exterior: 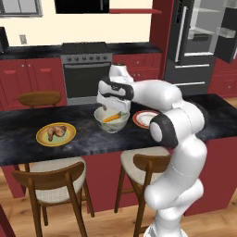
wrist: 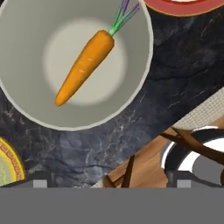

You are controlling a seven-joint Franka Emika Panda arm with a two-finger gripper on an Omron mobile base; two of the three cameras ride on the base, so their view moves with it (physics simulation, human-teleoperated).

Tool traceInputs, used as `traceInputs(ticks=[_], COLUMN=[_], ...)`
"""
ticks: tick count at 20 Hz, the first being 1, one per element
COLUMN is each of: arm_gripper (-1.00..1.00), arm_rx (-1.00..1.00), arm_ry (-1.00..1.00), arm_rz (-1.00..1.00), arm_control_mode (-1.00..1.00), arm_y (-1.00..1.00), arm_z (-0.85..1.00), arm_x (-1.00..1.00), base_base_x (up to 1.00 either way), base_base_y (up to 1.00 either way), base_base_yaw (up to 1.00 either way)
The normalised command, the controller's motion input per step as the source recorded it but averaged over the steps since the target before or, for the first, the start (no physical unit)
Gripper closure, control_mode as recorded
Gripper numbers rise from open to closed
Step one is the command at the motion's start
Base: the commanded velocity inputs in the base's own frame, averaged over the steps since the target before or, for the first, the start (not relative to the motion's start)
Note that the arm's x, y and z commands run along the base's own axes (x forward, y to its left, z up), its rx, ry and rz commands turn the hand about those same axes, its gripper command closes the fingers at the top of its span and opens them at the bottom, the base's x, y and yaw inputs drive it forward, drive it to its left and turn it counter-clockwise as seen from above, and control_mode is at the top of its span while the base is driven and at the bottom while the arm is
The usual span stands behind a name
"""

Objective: Pick the chicken drumstick and carrot from their plates and place them in the bowl. Then put the bowl in the fridge.

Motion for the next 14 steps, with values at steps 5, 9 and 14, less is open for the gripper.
traceInputs(ticks=[5,9,14], arm_gripper=[-1.00,-1.00,-1.00], arm_rx=[-0.04,0.00,0.00], arm_ry=[-0.04,-0.03,-0.07], arm_rz=[0.09,0.12,0.24], arm_control_mode=[-1.00,-1.00,-1.00], arm_y=[0.06,0.35,0.47], arm_z=[0.16,0.05,0.01], arm_x=[-0.59,-0.45,-0.43], base_base_x=[0.00,0.00,0.00], base_base_y=[0.00,0.00,0.00], base_base_yaw=[0.00,0.00,0.00])
